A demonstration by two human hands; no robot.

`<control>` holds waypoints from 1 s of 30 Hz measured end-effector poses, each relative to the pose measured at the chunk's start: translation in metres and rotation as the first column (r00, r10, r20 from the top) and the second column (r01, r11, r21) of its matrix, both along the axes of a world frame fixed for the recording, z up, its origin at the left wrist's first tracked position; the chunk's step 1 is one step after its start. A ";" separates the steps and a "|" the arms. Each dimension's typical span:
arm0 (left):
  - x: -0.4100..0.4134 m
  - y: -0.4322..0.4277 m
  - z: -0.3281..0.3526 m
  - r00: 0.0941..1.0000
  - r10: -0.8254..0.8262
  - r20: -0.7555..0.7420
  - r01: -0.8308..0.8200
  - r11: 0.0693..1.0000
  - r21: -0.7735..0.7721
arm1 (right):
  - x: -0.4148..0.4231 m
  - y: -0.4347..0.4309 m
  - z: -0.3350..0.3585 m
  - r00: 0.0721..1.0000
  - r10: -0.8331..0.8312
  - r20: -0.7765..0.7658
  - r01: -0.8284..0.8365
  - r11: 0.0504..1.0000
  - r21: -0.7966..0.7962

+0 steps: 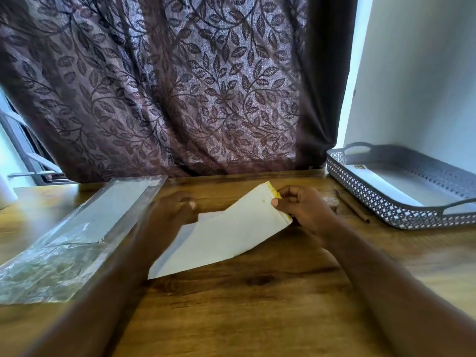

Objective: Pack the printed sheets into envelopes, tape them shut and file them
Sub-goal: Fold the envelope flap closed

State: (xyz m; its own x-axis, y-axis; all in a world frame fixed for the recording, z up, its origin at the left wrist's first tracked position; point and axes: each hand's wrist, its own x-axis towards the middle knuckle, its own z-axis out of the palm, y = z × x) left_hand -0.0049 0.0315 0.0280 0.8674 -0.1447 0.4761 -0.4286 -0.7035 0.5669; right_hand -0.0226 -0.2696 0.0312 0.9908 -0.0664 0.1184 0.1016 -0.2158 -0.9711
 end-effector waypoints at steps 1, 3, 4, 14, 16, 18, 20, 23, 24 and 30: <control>0.001 -0.010 0.003 0.997 -0.028 -0.065 0.027 0.999 -0.021 | -0.001 0.001 0.000 1.000 0.000 0.018 0.001 0.999 -0.034; 0.008 -0.026 0.006 0.988 -0.042 -0.149 0.038 0.999 -0.029 | -0.001 0.002 0.000 0.997 -0.021 0.080 0.031 0.993 -0.118; 0.012 -0.035 0.008 0.981 -0.055 -0.184 0.047 0.998 -0.049 | -0.002 0.003 0.001 0.994 -0.033 0.108 0.046 0.991 -0.127; 0.016 -0.069 0.020 0.965 -0.216 -0.146 0.182 0.960 -0.215 | 0.000 0.004 -0.001 0.963 -0.115 0.245 0.167 0.965 -0.202; 0.013 -0.066 0.018 0.964 -0.237 -0.123 0.211 0.958 -0.193 | -0.001 0.006 -0.002 0.934 -0.176 0.312 0.288 0.886 -0.363; 0.013 -0.064 0.017 0.965 -0.242 -0.101 0.224 0.960 -0.166 | -0.004 0.011 0.001 0.900 -0.215 0.380 0.381 0.811 -0.444; 0.011 -0.064 0.018 0.971 -0.229 -0.067 0.218 0.966 -0.142 | -0.007 0.014 0.006 0.895 -0.232 0.381 0.394 0.812 -0.431; 0.008 -0.066 0.018 0.980 -0.198 -0.017 0.197 0.979 -0.044 | -0.012 0.021 0.006 0.915 -0.185 0.358 0.336 0.841 -0.425; 0.007 -0.067 0.019 0.983 -0.183 -0.015 0.183 0.983 0.003 | -0.013 0.024 0.005 0.922 -0.160 0.352 0.311 0.848 -0.429; -0.005 -0.069 0.026 0.996 -0.077 -0.040 0.083 0.980 0.183 | -0.019 0.030 0.010 0.820 -0.189 0.540 0.476 0.750 -0.461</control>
